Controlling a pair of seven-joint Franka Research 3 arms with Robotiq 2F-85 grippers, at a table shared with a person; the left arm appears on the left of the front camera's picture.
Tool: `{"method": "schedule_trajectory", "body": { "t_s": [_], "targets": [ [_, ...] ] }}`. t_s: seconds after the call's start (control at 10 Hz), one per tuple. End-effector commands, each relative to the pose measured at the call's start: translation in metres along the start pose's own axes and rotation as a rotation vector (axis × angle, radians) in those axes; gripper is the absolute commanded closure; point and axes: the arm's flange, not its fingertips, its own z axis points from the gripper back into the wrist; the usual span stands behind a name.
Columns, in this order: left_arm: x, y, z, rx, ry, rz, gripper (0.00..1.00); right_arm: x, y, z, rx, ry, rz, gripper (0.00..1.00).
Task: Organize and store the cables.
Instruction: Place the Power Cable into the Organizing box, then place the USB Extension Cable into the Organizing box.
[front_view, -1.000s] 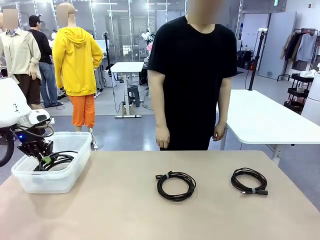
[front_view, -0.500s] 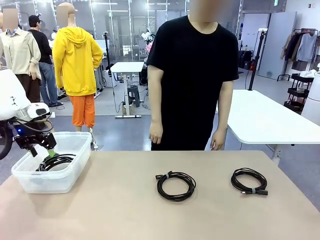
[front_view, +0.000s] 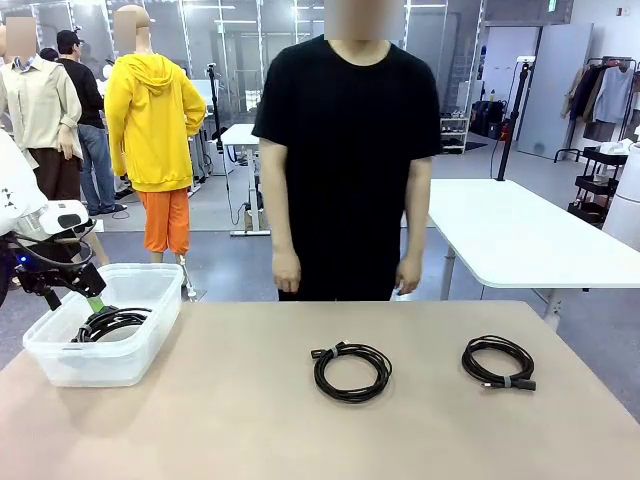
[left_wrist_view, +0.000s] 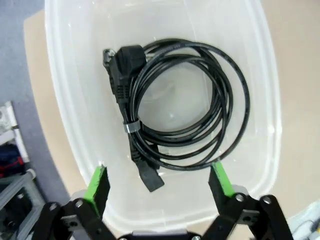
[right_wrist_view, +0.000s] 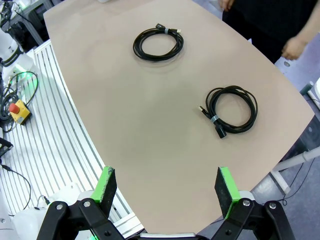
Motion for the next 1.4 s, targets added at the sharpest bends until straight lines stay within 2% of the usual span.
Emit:
{"method": "schedule_trajectory", "body": {
  "t_s": [0.0, 1.0, 1.1, 1.3],
  "targets": [
    [0.010, 0.003, -0.003, 0.001, 0.002, 0.010, 0.00, 0.001, -0.001, 0.002, 0.007, -0.013, 0.018, 0.00],
    [0.005, 0.002, -0.004, 0.000, 0.003, 0.002, 0.01, 0.001, -0.001, 0.002, 0.007, -0.013, 0.018, 0.00],
    [0.011, -0.003, 0.013, -0.010, -0.044, -0.052, 0.00, 0.001, -0.001, 0.002, 0.007, -0.013, 0.018, 0.00],
    [-0.013, -0.016, 0.043, -0.042, -0.157, -0.146, 0.00, 0.001, -0.001, 0.002, 0.007, -0.013, 0.018, 0.00]
  ]
}}
